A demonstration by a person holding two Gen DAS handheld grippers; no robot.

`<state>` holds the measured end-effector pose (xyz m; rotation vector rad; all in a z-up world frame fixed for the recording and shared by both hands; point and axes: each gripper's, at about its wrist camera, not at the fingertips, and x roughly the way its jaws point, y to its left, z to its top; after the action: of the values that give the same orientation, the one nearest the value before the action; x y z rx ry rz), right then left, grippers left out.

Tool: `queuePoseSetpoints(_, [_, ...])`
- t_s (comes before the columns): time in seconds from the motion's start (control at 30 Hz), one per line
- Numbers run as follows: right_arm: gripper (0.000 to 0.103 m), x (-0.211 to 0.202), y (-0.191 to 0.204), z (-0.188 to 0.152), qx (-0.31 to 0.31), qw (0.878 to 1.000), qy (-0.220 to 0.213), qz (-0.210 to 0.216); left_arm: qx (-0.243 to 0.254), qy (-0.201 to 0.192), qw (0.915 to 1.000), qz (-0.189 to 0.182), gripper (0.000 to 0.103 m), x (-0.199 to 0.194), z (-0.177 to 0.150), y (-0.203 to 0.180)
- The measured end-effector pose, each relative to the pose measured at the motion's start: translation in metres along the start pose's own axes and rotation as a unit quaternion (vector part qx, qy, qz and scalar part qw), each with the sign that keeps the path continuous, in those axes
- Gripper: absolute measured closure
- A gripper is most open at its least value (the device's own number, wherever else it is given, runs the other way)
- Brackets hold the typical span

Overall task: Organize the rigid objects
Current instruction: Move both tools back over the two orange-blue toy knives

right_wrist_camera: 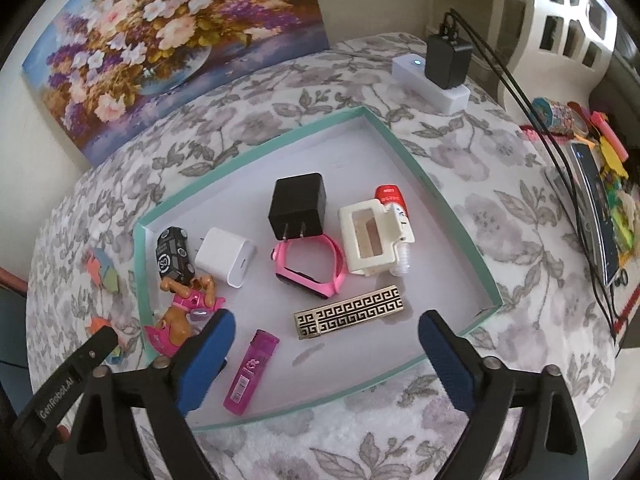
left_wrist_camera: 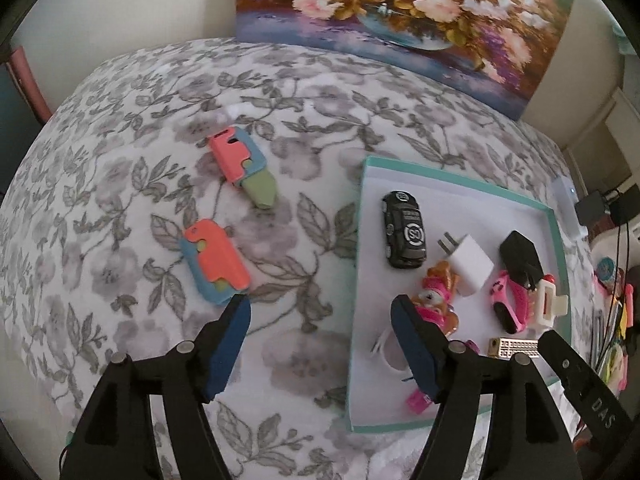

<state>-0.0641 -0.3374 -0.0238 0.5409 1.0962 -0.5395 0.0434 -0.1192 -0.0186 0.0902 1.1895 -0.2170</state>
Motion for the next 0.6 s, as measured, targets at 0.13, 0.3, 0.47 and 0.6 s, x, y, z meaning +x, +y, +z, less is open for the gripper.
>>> queuePoseSetpoints(0.13, [0.000,-0.002,0.006,-0.001,-0.016,1.000,-0.010,-0.002,-0.009,0.002,0.9997,0.022,0.019,0.003,0.000,0.006])
queuePoseSetpoints(0.3, [0.000,-0.002,0.015,-0.002,-0.032,0.999,-0.011,0.004,-0.029,0.007,0.9988,0.039,0.018,0.007,0.002,0.018])
queuePoseSetpoints(0.47, [0.000,-0.005,0.023,-0.004,-0.045,0.999,-0.011,0.008,-0.050,0.010,0.9976,0.046,0.018,0.009,0.003,0.030])
queuePoseSetpoints(0.6, [0.000,-0.012,0.032,-0.005,-0.050,0.998,-0.024,0.014,-0.072,0.002,0.9958,0.056,0.018,0.005,0.008,0.045])
